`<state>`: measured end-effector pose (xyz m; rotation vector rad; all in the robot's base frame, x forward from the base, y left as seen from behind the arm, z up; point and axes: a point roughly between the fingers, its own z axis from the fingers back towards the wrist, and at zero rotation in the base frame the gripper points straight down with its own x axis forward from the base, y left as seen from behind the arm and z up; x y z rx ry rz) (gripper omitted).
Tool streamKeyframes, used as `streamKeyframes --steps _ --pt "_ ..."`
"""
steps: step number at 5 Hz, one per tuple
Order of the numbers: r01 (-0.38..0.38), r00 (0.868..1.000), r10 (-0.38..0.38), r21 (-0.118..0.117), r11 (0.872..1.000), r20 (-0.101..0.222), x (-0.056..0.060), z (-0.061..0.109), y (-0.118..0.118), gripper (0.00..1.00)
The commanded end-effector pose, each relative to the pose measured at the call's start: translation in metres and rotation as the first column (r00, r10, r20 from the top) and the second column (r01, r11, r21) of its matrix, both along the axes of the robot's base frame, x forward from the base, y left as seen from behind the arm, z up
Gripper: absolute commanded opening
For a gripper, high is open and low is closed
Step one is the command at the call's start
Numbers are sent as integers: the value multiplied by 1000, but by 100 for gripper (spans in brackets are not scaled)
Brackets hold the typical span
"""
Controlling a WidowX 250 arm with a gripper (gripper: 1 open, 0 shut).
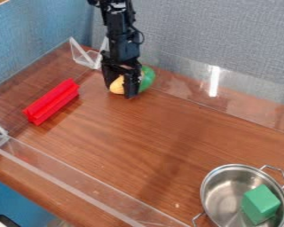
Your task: Push the yellow object to the left side of the table
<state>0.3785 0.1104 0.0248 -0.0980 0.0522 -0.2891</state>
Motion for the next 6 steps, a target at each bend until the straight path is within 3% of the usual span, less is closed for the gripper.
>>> streamKeyframes --steps 1,2,3,4,6 --pt "5 997 -6 24 1000 78 10 28 0 100" --pt "1 996 -3 24 1000 86 10 31 0 0" --pt "-4 995 2 25 1000 97 9 36 -1 100" --pt "-8 995 5 25 1000 104 10 39 -1 0" --pt "5 994 -7 18 1000 110 7 41 0 0"
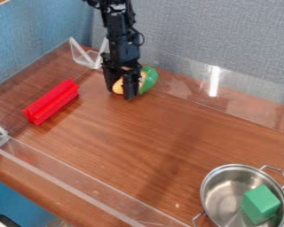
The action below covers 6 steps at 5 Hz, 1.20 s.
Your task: Push the yellow object to the left side of the table
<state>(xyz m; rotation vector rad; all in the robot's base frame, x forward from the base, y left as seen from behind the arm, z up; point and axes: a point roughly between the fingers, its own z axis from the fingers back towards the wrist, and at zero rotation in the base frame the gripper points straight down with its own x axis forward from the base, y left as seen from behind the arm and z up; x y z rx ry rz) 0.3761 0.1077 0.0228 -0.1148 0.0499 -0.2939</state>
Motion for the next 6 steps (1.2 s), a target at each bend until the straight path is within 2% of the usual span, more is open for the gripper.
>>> streamKeyframes --steps 1,6 --pt "7 994 -10 31 1000 113 7 45 3 0" --pt "31 991 -33 16 999 128 2 50 4 0"
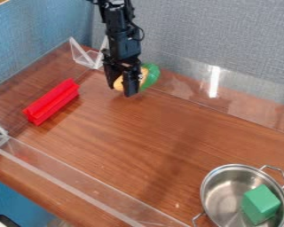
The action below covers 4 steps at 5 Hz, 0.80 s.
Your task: Push the yellow object to the left side of the table
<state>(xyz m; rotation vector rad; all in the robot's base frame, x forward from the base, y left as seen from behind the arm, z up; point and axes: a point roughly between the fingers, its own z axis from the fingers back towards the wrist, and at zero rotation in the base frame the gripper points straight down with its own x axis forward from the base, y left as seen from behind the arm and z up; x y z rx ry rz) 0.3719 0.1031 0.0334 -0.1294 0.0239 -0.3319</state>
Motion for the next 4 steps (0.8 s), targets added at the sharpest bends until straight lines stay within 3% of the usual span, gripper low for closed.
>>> streamKeyframes --steps 1,4 --pt "-5 994 2 29 1000 107 5 40 9 0" --pt "2 994 -5 21 1000 113 4 40 10 0"
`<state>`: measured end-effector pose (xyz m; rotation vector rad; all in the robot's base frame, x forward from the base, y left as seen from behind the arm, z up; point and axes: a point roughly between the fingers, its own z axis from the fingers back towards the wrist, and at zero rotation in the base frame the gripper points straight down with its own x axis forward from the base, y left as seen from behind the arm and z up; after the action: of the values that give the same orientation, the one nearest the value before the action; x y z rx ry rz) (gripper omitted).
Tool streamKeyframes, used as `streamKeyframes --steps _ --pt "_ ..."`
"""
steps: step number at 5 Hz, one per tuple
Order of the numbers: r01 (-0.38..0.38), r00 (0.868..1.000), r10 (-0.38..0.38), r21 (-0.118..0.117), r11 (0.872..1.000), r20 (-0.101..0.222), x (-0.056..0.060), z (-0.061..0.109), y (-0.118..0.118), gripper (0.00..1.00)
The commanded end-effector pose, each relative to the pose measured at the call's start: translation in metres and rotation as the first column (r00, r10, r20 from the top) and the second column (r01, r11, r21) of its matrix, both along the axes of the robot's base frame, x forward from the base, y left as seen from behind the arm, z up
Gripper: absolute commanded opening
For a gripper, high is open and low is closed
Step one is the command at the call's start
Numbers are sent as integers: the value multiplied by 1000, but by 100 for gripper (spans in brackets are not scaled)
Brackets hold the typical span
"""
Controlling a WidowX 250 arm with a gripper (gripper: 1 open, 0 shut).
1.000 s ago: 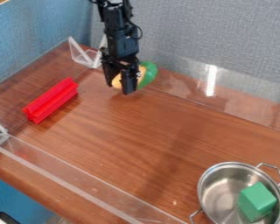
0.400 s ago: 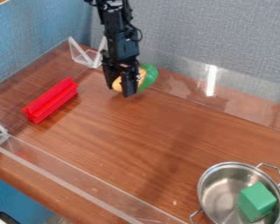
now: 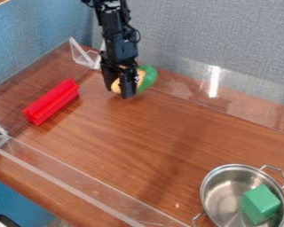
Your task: Push the yellow object to the left side of the table
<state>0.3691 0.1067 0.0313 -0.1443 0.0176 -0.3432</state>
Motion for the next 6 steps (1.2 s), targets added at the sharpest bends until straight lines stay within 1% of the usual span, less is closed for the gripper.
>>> streamKeyframes --steps 1,6 --pt "-7 994 3 34 999 109 8 40 7 0" --pt "2 994 -5 25 1000 105 14 29 8 0"
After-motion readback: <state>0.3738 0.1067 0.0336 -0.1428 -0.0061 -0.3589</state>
